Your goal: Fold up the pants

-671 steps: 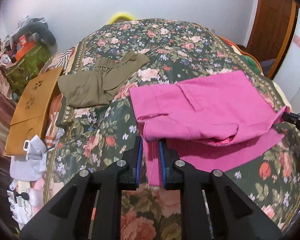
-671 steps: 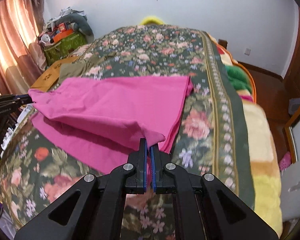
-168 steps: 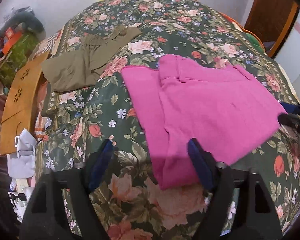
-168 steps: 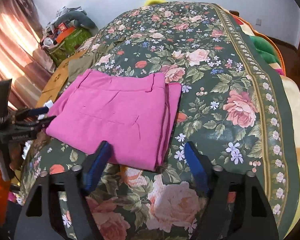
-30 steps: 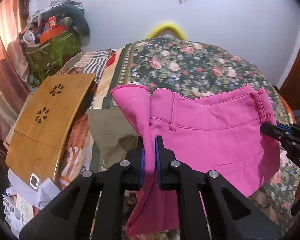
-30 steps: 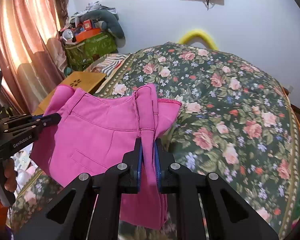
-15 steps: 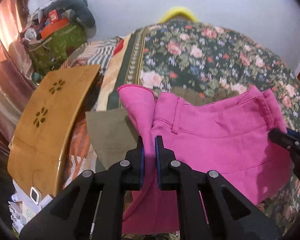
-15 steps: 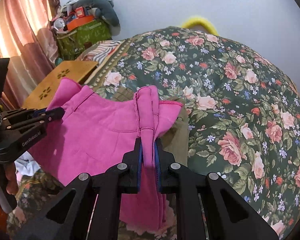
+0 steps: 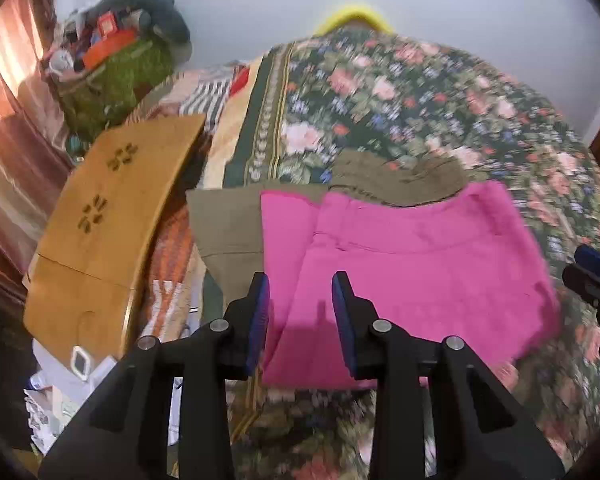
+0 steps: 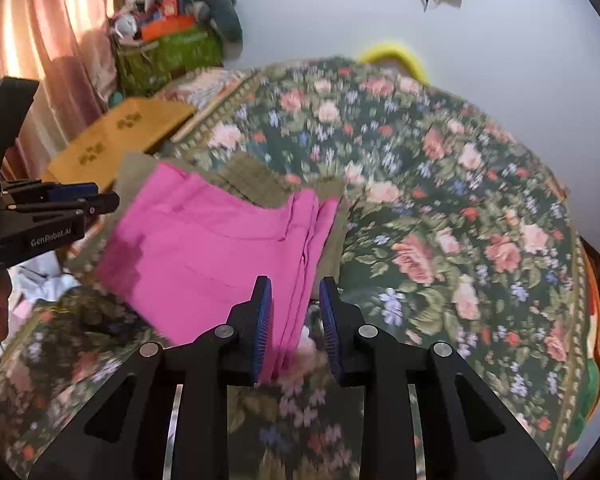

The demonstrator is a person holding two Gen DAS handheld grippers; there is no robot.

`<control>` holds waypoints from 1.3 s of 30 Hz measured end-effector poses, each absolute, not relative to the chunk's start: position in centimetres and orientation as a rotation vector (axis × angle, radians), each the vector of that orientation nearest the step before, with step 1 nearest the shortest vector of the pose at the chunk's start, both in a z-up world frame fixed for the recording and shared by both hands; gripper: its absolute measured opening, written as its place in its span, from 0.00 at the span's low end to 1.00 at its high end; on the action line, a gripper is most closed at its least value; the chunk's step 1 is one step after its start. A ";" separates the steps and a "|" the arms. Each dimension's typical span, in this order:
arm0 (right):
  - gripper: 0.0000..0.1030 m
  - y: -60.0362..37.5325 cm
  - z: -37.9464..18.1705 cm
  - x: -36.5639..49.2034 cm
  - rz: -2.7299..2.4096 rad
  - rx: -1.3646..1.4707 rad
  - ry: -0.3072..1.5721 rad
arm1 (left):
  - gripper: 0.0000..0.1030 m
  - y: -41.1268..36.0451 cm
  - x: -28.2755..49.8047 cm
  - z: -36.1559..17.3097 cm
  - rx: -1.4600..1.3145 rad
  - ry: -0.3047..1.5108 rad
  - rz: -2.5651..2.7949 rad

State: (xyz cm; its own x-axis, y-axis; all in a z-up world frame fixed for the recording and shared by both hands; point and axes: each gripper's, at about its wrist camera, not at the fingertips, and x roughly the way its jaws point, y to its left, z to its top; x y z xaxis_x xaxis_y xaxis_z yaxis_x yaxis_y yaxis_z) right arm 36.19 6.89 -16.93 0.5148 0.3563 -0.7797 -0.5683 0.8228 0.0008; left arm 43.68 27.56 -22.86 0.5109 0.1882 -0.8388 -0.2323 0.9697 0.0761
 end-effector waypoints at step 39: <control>0.78 -6.3 4.4 4.4 0.669 0.034 0.143 | 0.85 10.8 1.6 4.6 0.012 0.150 0.173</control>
